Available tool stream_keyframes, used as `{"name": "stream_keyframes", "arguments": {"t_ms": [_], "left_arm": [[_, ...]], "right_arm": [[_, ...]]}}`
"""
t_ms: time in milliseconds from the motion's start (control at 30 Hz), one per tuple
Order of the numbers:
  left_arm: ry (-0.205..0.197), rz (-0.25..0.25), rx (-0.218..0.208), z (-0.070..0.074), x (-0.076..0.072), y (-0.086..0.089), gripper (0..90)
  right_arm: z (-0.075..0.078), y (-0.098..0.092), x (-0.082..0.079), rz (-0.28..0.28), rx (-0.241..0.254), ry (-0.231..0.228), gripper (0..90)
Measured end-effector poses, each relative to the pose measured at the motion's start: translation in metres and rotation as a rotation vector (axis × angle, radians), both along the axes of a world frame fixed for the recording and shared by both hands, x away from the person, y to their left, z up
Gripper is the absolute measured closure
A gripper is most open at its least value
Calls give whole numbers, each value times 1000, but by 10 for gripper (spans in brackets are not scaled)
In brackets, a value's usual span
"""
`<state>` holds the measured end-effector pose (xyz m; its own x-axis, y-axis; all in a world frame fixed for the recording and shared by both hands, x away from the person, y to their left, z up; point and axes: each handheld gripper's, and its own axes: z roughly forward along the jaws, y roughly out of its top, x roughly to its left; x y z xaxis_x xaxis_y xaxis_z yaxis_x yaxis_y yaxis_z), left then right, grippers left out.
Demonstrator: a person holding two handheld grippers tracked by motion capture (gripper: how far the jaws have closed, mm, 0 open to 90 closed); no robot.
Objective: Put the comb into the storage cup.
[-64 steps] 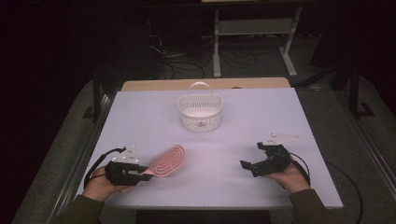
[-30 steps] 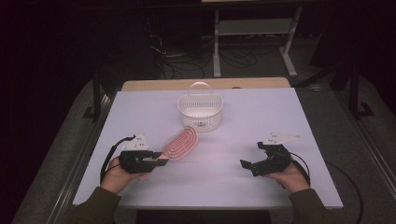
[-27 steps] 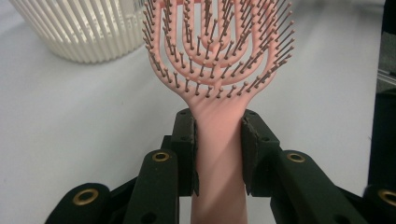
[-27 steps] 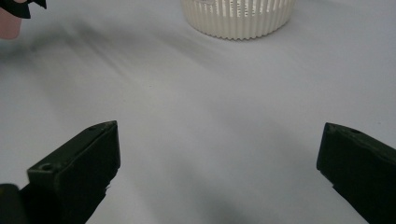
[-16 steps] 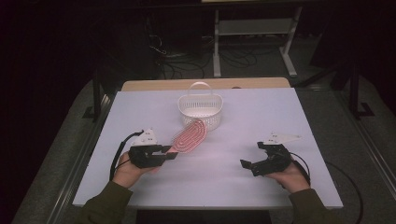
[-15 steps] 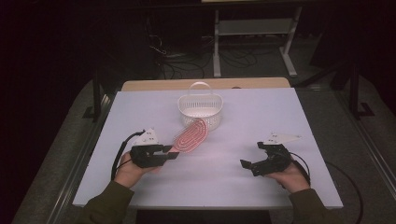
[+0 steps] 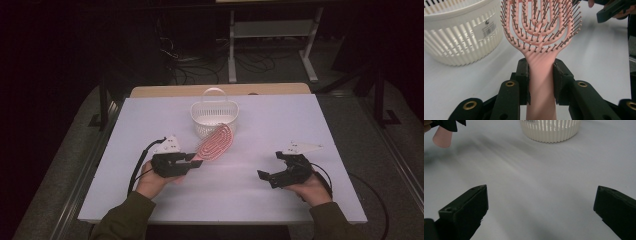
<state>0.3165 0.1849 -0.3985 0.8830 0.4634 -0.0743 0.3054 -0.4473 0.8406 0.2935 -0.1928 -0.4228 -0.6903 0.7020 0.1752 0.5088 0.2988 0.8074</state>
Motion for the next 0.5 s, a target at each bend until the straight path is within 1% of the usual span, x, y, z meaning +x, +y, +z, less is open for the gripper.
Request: {"name": "stream_keyframes", "arguments": {"t_ms": [100, 300, 400, 500], "left_arm": [[-4, -1, -6, -1, 1, -6, 703], [-11, 8, -38, -6, 2, -14, 703], [-14, 13, -28, -10, 4, -17, 703], [-9, 19, -33, -13, 4, -17, 703]], "right_arm": [[0, 0, 0, 2, -1, 0, 0], [0, -1, 0, -2, 7, 1, 0], [1, 0, -1, 0, 6, -2, 0], [1, 0, -2, 1, 2, -5, 0]]}}
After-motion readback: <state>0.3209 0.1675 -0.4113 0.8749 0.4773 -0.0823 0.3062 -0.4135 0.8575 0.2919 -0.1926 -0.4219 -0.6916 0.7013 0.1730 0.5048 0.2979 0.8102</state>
